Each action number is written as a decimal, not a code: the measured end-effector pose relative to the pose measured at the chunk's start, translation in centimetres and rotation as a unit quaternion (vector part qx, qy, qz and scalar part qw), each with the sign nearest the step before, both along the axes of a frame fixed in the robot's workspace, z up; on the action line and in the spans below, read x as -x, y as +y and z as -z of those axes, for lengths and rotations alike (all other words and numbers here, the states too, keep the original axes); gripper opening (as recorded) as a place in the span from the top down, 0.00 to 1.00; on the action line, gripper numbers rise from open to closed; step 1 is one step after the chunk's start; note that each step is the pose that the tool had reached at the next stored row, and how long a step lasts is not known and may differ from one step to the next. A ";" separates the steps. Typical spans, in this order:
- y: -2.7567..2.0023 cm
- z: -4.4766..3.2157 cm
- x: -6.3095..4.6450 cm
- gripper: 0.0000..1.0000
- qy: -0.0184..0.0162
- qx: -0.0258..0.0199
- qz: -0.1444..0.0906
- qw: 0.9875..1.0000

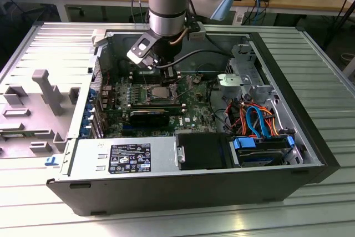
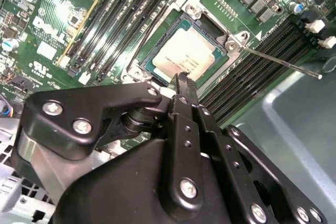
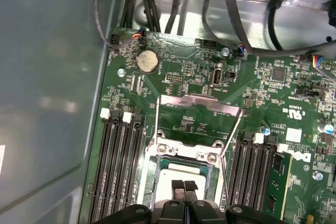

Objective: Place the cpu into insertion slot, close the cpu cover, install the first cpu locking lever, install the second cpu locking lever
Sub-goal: 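Place the cpu into insertion slot, then close the cpu cover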

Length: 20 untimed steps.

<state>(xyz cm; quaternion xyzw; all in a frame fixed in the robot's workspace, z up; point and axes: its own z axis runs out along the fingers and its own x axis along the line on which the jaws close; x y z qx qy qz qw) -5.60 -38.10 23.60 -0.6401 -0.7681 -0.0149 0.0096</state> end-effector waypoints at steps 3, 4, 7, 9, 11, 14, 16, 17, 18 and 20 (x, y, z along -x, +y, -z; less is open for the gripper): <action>0.00 0.00 0.0 0.89 0.000 0.000 0.000 1.000; 0.00 0.00 0.0 0.89 0.000 0.000 0.000 1.000; -0.30 0.00 -1.3 0.89 0.001 0.000 0.016 1.000; -0.30 0.00 -1.5 0.89 0.001 0.000 0.024 1.000; -0.30 0.00 -1.6 0.89 0.002 0.000 0.029 1.000; -0.30 -0.21 -1.9 0.89 0.003 0.000 0.032 0.999; -0.30 -0.61 -2.1 0.89 0.003 0.000 0.032 0.999; -0.30 -0.80 -2.3 0.89 0.004 0.000 0.032 0.999; -0.31 -1.06 -2.6 0.89 0.004 0.000 0.033 0.999; -0.31 -1.41 -3.1 0.89 0.006 0.000 0.034 0.999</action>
